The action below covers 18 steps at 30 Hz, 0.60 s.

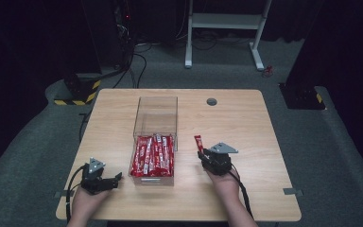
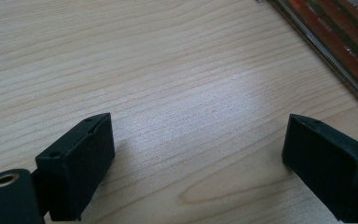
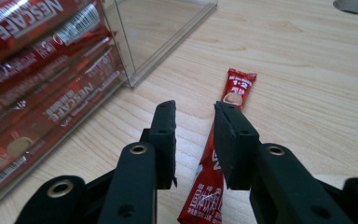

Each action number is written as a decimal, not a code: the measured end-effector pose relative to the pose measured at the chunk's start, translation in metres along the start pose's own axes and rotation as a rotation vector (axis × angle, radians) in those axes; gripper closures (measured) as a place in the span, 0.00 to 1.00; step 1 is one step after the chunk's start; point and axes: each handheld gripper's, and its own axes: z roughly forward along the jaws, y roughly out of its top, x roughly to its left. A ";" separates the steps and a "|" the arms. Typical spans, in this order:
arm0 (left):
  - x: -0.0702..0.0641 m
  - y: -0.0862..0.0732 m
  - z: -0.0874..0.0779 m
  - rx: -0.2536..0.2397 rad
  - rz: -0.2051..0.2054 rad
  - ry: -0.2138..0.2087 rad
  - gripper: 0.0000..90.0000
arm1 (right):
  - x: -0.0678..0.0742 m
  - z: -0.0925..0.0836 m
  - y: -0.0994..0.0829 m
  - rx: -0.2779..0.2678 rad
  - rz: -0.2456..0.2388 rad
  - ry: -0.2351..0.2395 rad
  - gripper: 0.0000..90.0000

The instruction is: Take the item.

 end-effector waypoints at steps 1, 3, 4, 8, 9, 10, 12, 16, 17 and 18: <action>0.000 0.000 0.000 0.000 0.000 0.000 0.10 | 0.001 -0.001 0.001 -0.006 0.000 0.002 0.76; 0.000 0.000 0.000 0.000 0.000 0.000 0.10 | 0.002 -0.003 0.003 -0.017 -0.006 0.002 0.74; 0.000 0.000 0.000 0.001 0.000 -0.001 0.10 | 0.003 -0.004 0.004 -0.022 -0.006 0.003 0.72; 0.000 0.000 0.000 0.000 0.000 -0.001 0.10 | 0.006 -0.009 0.007 -0.045 -0.017 0.002 0.68; 0.000 0.000 0.000 0.000 0.000 0.000 0.10 | 0.007 -0.010 0.008 -0.049 -0.016 0.001 0.67; 0.000 0.000 0.000 0.000 0.000 -0.001 0.10 | 0.007 -0.010 0.009 -0.053 -0.022 -0.001 0.65; 0.000 0.000 0.000 0.000 0.000 -0.001 0.10 | 0.009 -0.012 0.010 -0.064 -0.025 -0.001 0.63; 0.000 0.000 0.000 0.000 0.000 -0.001 0.10 | 0.011 -0.016 0.013 -0.089 -0.038 0.000 0.61; 0.000 0.000 0.000 0.000 0.000 -0.001 0.10 | 0.012 -0.017 0.014 -0.093 -0.042 -0.001 0.60; 0.000 0.000 0.000 0.000 0.000 -0.001 0.10 | 0.012 -0.018 0.015 -0.096 -0.044 0.000 0.59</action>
